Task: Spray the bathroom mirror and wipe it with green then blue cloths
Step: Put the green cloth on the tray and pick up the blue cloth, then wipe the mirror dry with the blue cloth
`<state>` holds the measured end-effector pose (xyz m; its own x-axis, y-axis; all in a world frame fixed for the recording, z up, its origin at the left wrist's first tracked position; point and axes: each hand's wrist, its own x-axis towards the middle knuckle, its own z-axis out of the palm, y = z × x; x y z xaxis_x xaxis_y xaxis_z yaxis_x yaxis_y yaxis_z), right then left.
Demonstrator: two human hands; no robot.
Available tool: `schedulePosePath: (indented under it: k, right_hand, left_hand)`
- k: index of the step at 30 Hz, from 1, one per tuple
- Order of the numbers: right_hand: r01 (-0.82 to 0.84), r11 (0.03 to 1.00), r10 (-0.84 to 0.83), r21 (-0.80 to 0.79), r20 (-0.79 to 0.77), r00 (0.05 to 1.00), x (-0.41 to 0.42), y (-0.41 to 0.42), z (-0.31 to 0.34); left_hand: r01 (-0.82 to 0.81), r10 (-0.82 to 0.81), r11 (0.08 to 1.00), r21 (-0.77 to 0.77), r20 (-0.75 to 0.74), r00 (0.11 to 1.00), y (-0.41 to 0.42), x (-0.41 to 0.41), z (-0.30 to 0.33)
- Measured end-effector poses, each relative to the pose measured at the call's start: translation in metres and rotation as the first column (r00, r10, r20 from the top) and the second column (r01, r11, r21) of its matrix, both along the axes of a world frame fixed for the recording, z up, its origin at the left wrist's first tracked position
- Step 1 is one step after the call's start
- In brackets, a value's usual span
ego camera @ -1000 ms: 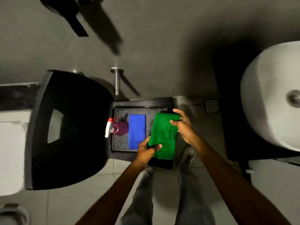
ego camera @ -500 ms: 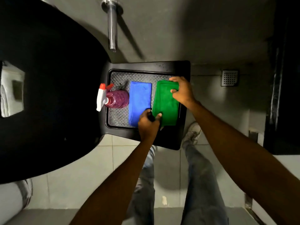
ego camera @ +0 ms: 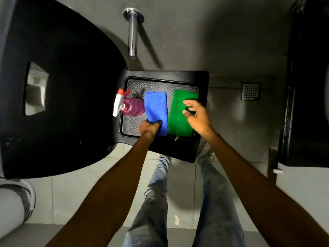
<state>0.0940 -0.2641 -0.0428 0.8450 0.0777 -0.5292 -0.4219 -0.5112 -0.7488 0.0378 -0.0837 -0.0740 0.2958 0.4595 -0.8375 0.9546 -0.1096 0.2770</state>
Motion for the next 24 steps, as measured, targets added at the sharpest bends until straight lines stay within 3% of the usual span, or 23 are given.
schedulePosePath:
  k: [3, 5, 7, 9, 10, 12, 14, 15, 16, 17, 18, 19, 20, 22, 24]
  right_hand:
    - [0.287, 0.933, -0.237, 0.218, -0.228, 0.944, -0.012, -0.008, 0.018]
    - [0.52, 0.804, -0.365, 0.289, -0.452, 0.814, -0.015, -0.013, 0.039]
    - [0.648, 0.716, -0.362, 0.261, -0.655, 0.664, -0.017, -0.019, 0.066]
    - [0.741, 0.598, -0.292, 0.307, -0.777, 0.557, -0.017, -0.024, 0.099]
    - [0.794, 0.463, -0.245, 0.394, -0.804, 0.542, -0.015, -0.029, 0.124]
    - [0.814, 0.208, -0.212, 0.542, -0.788, 0.578, -0.006, -0.042, 0.178]
    - [0.736, 0.122, -0.231, 0.665, -0.703, 0.673, 0.018, -0.051, 0.229]
    - [0.689, 0.123, -0.288, 0.715, -0.638, 0.714, 0.035, -0.058, 0.26]
    - [0.671, 0.057, -0.302, 0.739, -0.628, 0.717, 0.038, -0.064, 0.28]
    - [0.589, 0.096, -0.392, 0.803, -0.513, 0.763, 0.057, -0.084, 0.33]
    - [0.565, 0.068, -0.415, 0.822, -0.492, 0.765, 0.062, -0.089, 0.348]
    - [0.551, 0.073, -0.479, 0.832, -0.455, 0.751, 0.078, -0.093, 0.374]
    - [0.527, 0.021, -0.5, 0.85, -0.447, 0.741, 0.082, -0.097, 0.384]
    - [0.406, 0.041, -0.586, 0.913, -0.306, 0.75, 0.107, -0.14, 0.454]
    - [0.271, 0.036, -0.659, 0.962, -0.181, 0.731, 0.127, -0.168, 0.503]
  left_hand:
    - [-0.191, 0.203, 0.967, -0.169, 0.054, 0.978, -0.007, 0.01, 0.026]
    - [-0.274, 0.311, 0.9, -0.34, 0.06, 0.948, -0.015, 0.019, 0.059]
    - [-0.271, 0.337, 0.83, -0.488, 0.053, 0.94, -0.026, 0.029, 0.102]
    - [-0.177, 0.28, 0.773, -0.61, 0.076, 0.957, -0.043, 0.039, 0.149]
    - [-0.11, 0.238, 0.745, -0.658, 0.108, 0.965, -0.054, 0.044, 0.18]
    - [0.069, 0.115, 0.723, -0.687, 0.218, 0.969, -0.075, 0.055, 0.237]
    - [0.304, -0.085, 0.729, -0.613, 0.36, 0.929, -0.092, 0.074, 0.291]
    - [0.443, -0.217, 0.728, -0.522, 0.438, 0.872, -0.102, 0.088, 0.325]
    - [0.547, -0.325, 0.735, -0.4, 0.5, 0.803, -0.104, 0.091, 0.346]
    - [0.668, -0.472, 0.729, -0.151, 0.597, 0.649, -0.119, 0.115, 0.396]
    - [0.689, -0.616, 0.711, 0.141, 0.597, 0.514, -0.118, 0.122, 0.416]
    - [0.644, -0.765, 0.617, 0.452, 0.539, 0.353, -0.12, 0.137, 0.441]
    - [0.571, -0.816, 0.557, 0.603, 0.527, 0.239, -0.115, 0.14, 0.457]
    - [0.344, -0.814, 0.518, 0.783, 0.575, -0.083, -0.132, 0.174, 0.533]
    - [0.175, -0.817, 0.451, 0.875, 0.483, -0.315, -0.141, 0.204, 0.588]
